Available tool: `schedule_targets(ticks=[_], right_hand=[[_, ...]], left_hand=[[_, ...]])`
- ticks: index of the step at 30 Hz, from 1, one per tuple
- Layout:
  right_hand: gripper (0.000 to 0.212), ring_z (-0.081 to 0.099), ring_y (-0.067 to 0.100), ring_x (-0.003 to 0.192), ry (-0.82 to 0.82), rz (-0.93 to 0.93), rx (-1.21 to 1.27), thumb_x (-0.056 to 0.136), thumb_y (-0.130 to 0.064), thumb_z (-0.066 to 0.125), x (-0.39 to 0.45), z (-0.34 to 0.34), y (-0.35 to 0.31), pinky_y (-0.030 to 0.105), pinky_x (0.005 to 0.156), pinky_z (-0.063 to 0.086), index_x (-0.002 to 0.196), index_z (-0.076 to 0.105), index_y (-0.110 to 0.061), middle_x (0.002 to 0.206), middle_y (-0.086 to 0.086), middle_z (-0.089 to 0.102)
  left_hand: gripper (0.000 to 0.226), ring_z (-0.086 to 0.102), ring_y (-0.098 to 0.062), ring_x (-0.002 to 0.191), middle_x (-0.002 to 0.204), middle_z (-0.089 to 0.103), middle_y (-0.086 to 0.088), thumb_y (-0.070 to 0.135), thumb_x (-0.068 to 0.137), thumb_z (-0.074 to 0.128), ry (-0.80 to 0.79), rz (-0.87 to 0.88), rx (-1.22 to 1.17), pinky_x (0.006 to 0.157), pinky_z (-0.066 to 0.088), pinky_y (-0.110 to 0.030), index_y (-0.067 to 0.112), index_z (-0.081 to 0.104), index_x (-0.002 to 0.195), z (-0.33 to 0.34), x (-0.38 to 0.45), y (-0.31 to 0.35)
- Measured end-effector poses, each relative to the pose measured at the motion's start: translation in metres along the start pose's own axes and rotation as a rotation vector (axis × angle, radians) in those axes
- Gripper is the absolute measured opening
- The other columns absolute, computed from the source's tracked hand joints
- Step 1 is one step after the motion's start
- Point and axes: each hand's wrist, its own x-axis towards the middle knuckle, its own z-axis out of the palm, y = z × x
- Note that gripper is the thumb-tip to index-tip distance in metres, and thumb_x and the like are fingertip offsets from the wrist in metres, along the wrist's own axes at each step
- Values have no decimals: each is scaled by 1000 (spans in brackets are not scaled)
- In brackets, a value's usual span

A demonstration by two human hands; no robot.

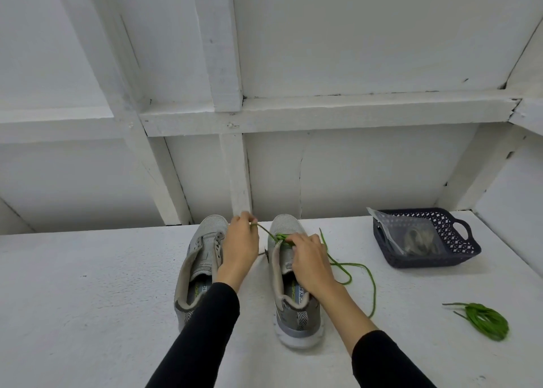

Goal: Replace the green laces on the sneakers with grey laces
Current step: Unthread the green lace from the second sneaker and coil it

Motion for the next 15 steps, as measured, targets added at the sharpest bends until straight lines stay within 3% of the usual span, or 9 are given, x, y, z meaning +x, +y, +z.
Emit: schedule_targets(ticks=[4, 8, 12, 15], right_hand=[[31, 39, 20, 111, -12, 12, -17, 100, -19, 44, 2, 4, 0, 30, 91, 34, 130, 54, -20, 131, -3, 51], [32, 37, 20, 115, -74, 62, 60, 102, -27, 43, 4, 3, -1, 32, 96, 36, 129, 56, -17, 129, 0, 50], [18, 40, 22, 111, -112, 162, 205, 99, -25, 49, 8, 5, -2, 35, 95, 36, 109, 63, -18, 121, 1, 53], [14, 49, 23, 105, -65, 295, 438, 97, -19, 50, 9, 3, -2, 33, 88, 37, 87, 60, -23, 109, 0, 58]], left_hand=[[18, 58, -24, 86, 105, 58, 0, 14, 93, 54, 76, 111, 237, 65, 38, -32, 19, 59, 109, -28, 6, 16], [42, 50, -23, 103, 103, 50, 4, 1, 77, 50, -94, 113, 197, 86, 30, -36, 25, 63, 109, -28, 4, 18], [17, 43, -19, 114, 108, 53, 9, 26, 90, 49, -213, 8, 66, 101, 23, -46, 30, 64, 96, -15, -11, 19], [23, 40, -22, 122, 119, 55, 7, 44, 93, 46, -258, -26, 77, 102, 20, -48, 31, 65, 94, -9, -18, 22]])
